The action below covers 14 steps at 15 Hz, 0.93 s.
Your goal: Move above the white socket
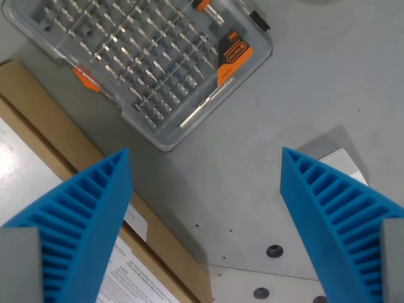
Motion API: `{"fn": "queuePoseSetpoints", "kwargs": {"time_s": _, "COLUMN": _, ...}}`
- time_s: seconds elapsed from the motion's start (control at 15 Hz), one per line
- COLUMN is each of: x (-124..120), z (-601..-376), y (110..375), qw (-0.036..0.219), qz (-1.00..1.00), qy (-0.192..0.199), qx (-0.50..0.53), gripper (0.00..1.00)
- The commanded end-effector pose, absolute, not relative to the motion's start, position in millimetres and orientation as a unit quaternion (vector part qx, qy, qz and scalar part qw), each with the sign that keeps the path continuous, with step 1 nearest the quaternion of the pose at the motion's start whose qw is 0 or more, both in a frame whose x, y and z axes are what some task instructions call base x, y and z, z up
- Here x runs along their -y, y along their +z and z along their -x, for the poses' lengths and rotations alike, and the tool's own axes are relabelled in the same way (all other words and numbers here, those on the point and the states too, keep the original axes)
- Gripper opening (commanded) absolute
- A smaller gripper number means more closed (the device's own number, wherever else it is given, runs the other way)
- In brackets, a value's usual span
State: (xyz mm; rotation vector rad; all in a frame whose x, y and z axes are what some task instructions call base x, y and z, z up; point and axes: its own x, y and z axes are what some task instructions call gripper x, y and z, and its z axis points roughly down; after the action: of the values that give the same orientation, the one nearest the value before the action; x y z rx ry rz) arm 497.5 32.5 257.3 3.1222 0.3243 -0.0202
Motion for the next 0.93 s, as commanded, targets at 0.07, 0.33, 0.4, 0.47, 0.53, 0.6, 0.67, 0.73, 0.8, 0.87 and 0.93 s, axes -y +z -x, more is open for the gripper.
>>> {"fn": "queuePoseSetpoints", "kwargs": {"time_s": 0.07, "x": -32.5, "z": -497.7, "y": 258.6, "qw": 0.001, "qz": -0.995, "qy": -0.005, "qx": -0.104, "gripper": 1.00}}
{"fn": "queuePoseSetpoints", "kwargs": {"time_s": 0.33, "x": -32.2, "z": -497.5, "y": 258.4, "qw": 0.001, "qz": -0.994, "qy": -0.005, "qx": -0.107, "gripper": 1.00}}
{"fn": "queuePoseSetpoints", "kwargs": {"time_s": 0.4, "x": -32.0, "z": -497.4, "y": 258.3, "qw": 0.001, "qz": -0.994, "qy": -0.005, "qx": -0.109, "gripper": 1.00}}
{"fn": "queuePoseSetpoints", "kwargs": {"time_s": 0.47, "x": -31.6, "z": -497.2, "y": 258.1, "qw": 0.001, "qz": -0.994, "qy": -0.004, "qx": -0.111, "gripper": 1.00}}
{"fn": "queuePoseSetpoints", "kwargs": {"time_s": 0.53, "x": -31.2, "z": -497.0, "y": 257.8, "qw": 0.001, "qz": -0.993, "qy": -0.004, "qx": -0.115, "gripper": 1.00}}
{"fn": "queuePoseSetpoints", "kwargs": {"time_s": 0.6, "x": -30.5, "z": -496.6, "y": 257.5, "qw": 0.000, "qz": -0.993, "qy": -0.004, "qx": -0.119, "gripper": 1.00}}
{"fn": "queuePoseSetpoints", "kwargs": {"time_s": 0.67, "x": -29.7, "z": -496.2, "y": 257.0, "qw": 0.000, "qz": -0.992, "qy": -0.003, "qx": -0.123, "gripper": 1.00}}
{"fn": "queuePoseSetpoints", "kwargs": {"time_s": 0.73, "x": -28.9, "z": -495.8, "y": 256.5, "qw": 0.000, "qz": -0.992, "qy": -0.002, "qx": -0.127, "gripper": 1.00}}
{"fn": "queuePoseSetpoints", "kwargs": {"time_s": 0.8, "x": -27.9, "z": -495.3, "y": 256.0, "qw": -0.001, "qz": -0.991, "qy": -0.001, "qx": -0.132, "gripper": 1.00}}
{"fn": "queuePoseSetpoints", "kwargs": {"time_s": 0.87, "x": -26.7, "z": -494.7, "y": 255.3, "qw": -0.002, "qz": -0.991, "qy": 0.000, "qx": -0.136, "gripper": 1.00}}
{"fn": "queuePoseSetpoints", "kwargs": {"time_s": 0.93, "x": -25.2, "z": -494.0, "y": 254.5, "qw": -0.002, "qz": -0.990, "qy": 0.002, "qx": -0.140, "gripper": 1.00}}
